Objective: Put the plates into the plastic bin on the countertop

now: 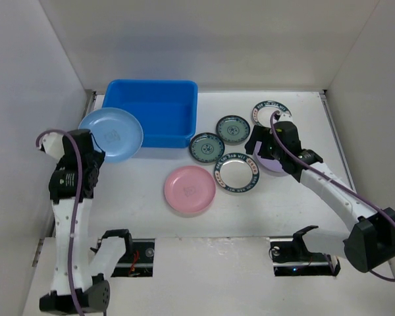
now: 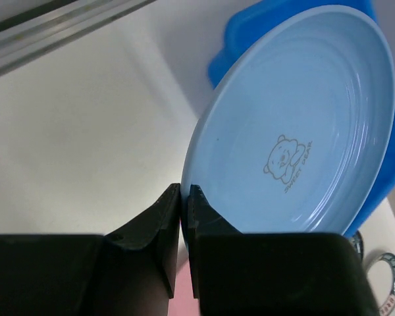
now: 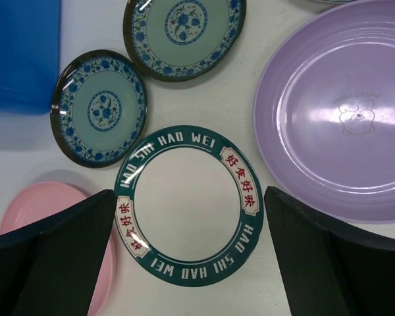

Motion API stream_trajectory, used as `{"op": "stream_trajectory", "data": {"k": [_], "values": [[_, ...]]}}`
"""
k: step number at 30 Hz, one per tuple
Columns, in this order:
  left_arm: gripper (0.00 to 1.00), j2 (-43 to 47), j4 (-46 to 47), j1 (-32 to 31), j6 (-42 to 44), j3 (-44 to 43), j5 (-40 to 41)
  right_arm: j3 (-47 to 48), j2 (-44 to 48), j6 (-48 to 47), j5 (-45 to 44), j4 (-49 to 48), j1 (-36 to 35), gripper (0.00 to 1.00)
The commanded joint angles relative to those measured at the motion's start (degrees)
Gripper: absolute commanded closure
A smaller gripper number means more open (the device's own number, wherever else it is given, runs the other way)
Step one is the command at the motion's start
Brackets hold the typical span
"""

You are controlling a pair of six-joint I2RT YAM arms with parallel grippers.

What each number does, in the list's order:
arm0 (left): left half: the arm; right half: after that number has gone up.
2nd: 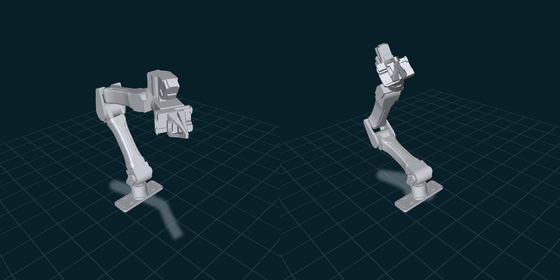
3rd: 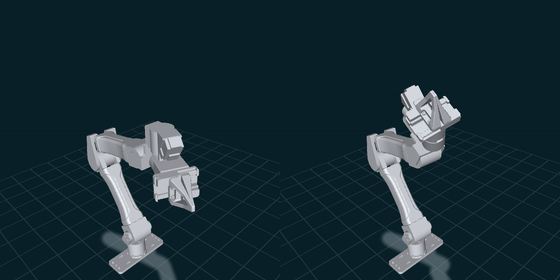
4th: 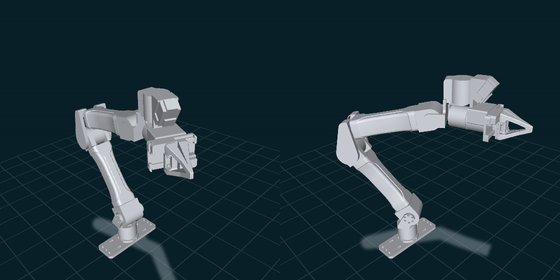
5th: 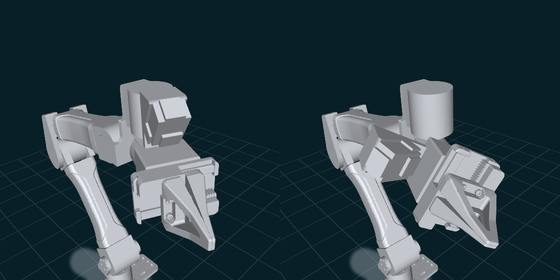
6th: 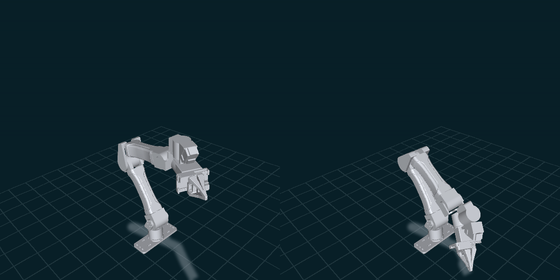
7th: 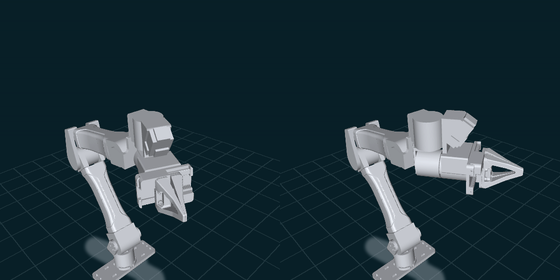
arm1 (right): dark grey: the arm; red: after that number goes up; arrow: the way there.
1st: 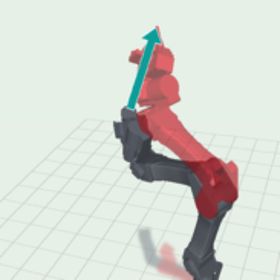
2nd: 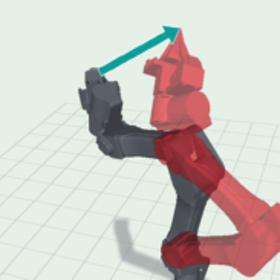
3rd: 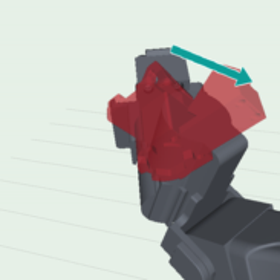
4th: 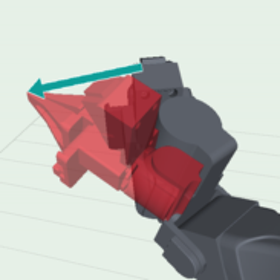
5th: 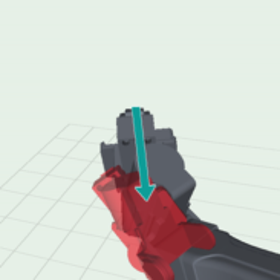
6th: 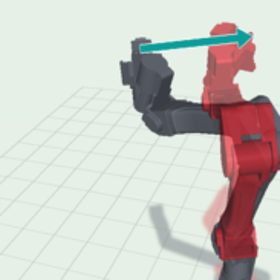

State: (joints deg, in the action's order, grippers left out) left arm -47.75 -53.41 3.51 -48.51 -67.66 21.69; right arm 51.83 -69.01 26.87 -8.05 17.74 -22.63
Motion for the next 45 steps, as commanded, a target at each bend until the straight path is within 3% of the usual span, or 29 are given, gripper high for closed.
{"op": "stream_trajectory", "data": {"k": [1, 8, 16, 28, 34, 38, 41, 43, 45], "values": [[1.0, -10.22, 13.99, -1.44, 2.72, -3.43, -0.85, 1.78, 0.19, 0.9, 1.63, -3.06, -0.61, 0.0], [1.0, -33.61, 31.59, -3.02, 7.55, -14.41, -7.36, -0.06, 2.57, 1.69, 3.31, -1.92, -2.01, 0.0], [0.99, -53.57, 38.81, -2.76, 10.1, -26.29, -12.11, 0.11, 2.04, -0.33, 4.71, 0.63, -9.13, 0.0], [0.98, -67.73, 41.36, -2.58, 12.21, -28.58, -13.78, 2.57, -6.83, -0.69, 9.28, 4.68, -20.56, 0.0], [0.91, -69.67, 42.16, -2.85, 14.32, -27.97, -13.7, 2.57, -10.26, 0.46, 10.95, 4.24, -22.67, 0.04], [0.77, -69.24, 42.42, -2.94, 15.55, -27.35, -13.08, 2.05, -12.63, 0.72, 11.04, 3.45, -23.55, 0.1], [0.62, -67.75, 43.21, -2.94, 16.08, -26.39, -12.82, 1.08, -14.13, 1.34, 11.39, 1.96, -24.08, 0.15], [0.44, -66.43, 43.65, -3.02, 16.43, -25.69, -12.47, 0.29, -14.92, 2.04, 12.09, 0.46, -24.43, 0.18], [0.37, -64.94, 43.57, -3.11, 16.78, -25.51, -12.12, -0.33, -15.53, 2.74, 12.88, -0.86, -24.61, 0.2]]}}
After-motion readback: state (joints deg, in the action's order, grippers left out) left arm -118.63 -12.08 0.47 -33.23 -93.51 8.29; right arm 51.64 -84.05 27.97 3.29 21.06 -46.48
